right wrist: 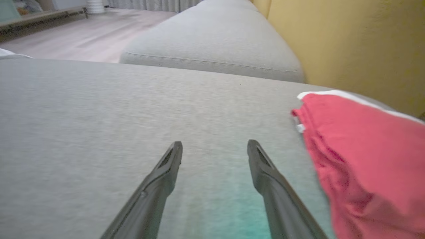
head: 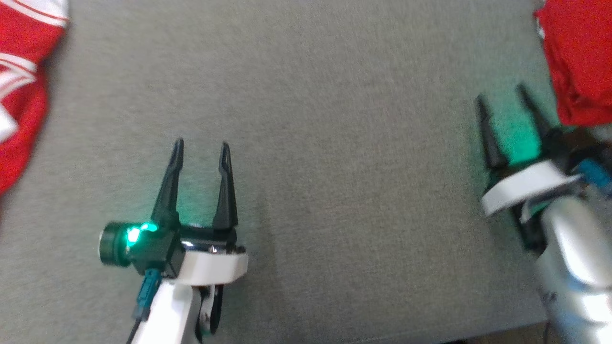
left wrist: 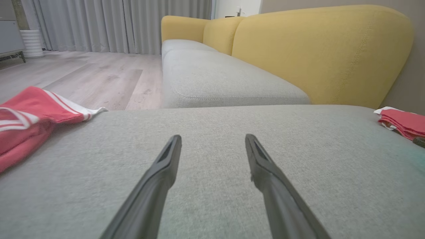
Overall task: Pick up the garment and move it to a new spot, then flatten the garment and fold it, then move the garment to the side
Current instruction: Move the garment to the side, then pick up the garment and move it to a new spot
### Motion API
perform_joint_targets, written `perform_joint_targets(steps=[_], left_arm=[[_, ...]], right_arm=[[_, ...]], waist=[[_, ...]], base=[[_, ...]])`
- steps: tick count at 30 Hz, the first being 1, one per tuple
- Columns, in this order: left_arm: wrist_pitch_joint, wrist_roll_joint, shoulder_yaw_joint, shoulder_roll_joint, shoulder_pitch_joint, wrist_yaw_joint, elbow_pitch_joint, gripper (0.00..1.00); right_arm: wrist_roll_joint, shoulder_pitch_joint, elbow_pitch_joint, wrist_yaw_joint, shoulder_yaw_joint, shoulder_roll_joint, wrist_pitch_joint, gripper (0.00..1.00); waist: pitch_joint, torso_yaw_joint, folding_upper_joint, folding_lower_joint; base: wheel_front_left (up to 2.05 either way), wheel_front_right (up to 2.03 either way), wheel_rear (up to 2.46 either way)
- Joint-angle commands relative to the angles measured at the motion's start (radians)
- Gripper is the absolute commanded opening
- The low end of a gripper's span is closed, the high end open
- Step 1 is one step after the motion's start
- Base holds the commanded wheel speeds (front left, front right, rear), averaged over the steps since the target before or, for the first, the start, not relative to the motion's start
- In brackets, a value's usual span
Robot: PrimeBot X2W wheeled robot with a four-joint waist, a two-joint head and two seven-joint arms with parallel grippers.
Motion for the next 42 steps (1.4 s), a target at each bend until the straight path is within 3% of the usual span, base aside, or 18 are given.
perform_joint_targets(steps=[1, 6, 15, 21, 32, 42], left_arm=[[0.002, -0.011, 0.032, -0.001, 0.014, 0.009, -0.023, 1.0], [0.002, -0.045, 0.037, -0.002, 0.087, 0.035, -0.015, 1.0], [0.002, -0.033, 0.062, -0.002, 0.248, 0.057, -0.066, 1.0], [0.002, -0.018, 0.087, -0.002, 0.322, 0.041, -0.084, 1.0], [0.002, 0.004, 0.118, -0.002, 0.357, 0.02, -0.077, 1.0], [0.002, 0.017, 0.122, -0.002, 0.357, 0.008, -0.063, 1.0]], right_arm=[[0.027, 0.023, -0.024, -0.001, 0.029, -0.004, -0.016, 1.0], [0.098, 0.137, -0.12, -0.001, 0.074, 0.062, -0.019, 1.0], [0.038, 0.38, -0.294, -0.001, -0.009, 0.144, -0.019, 1.0], [-0.01, 0.525, -0.338, -0.001, -0.046, 0.176, -0.019, 1.0], [-0.03, 0.553, -0.358, -0.001, -0.048, 0.2, -0.019, 1.0], [-0.04, 0.568, -0.369, -0.001, -0.057, 0.204, -0.019, 1.0]], waist=[[-0.121, 0.075, 0.0, 0.0], [-0.234, 0.137, 0.0, 0.0], [-0.385, 0.195, 0.0, 0.0], [-0.447, 0.198, 0.0, 0.0], [-0.469, 0.173, 0.0, 0.0], [-0.474, 0.19, 0.0, 0.0]], base=[[0.0, 0.0, 0.0], [0.0, 0.0, 0.0], [0.0, 0.0, 0.0], [0.0, 0.0, 0.0], [0.0, 0.0, 0.0], [0.0, 0.0, 0.0]])
